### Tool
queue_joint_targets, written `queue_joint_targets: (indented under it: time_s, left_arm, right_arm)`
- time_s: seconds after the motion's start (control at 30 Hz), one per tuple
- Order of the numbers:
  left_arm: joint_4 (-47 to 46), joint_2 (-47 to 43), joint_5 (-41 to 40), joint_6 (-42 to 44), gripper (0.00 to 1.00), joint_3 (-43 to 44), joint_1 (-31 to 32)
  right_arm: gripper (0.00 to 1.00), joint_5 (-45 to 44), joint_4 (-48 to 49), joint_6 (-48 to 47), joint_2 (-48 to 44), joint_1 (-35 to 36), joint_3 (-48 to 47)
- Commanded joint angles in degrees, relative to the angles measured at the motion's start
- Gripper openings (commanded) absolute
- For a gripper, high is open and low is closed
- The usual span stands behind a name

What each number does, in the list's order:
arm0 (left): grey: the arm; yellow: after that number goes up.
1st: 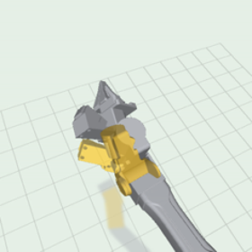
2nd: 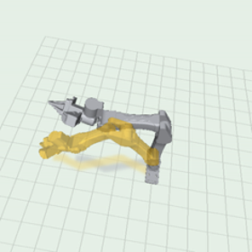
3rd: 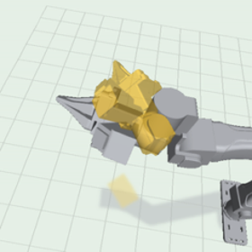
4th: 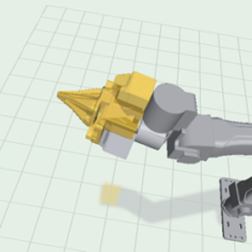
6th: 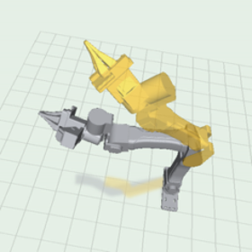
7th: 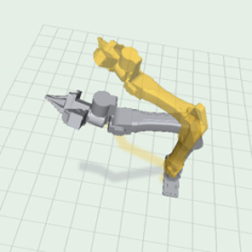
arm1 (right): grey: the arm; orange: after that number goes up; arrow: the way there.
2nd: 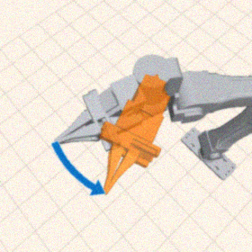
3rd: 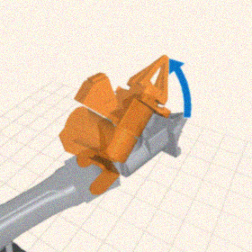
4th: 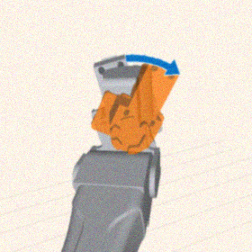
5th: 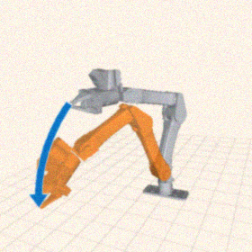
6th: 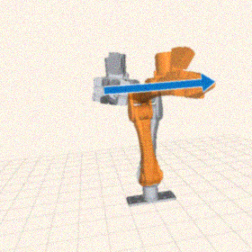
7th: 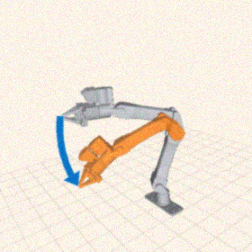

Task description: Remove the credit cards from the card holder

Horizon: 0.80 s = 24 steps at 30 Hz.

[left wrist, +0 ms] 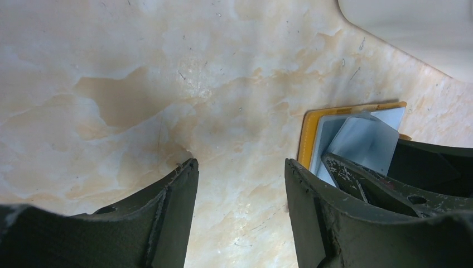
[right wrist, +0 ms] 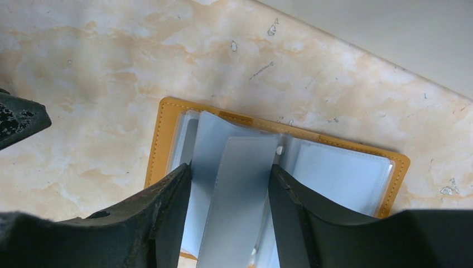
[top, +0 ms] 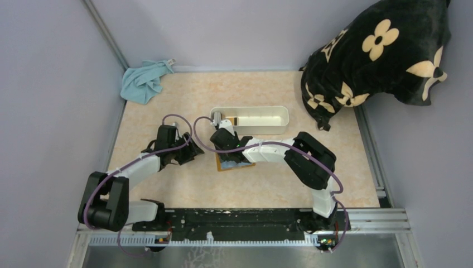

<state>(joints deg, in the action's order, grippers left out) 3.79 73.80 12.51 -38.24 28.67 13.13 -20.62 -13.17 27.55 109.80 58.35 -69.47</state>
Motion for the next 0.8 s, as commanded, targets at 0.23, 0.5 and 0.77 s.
queue_joint_targets:
  time_s: [0.23,0.5,0.77]
  left_arm:
    - [-1.2,-1.4,3.1,1.0,0.66,-1.9,-0.3]
    - [-3.7,-1.6,5.6,1.1,0.65,-2.5,-0.3]
    - [-9.4,-3.7,12.0,0.7,0.55,-3.6,-0.1]
  right_arm:
    - [0.45,2.1,1.0,3.2,-2.5,0.0,1.1]
    - [0.23,12.6,9.5,7.1,-7.6,-4.4,8.6]
    - [0.14,23.8,19.0,11.3,-9.8,-8.8,15.0]
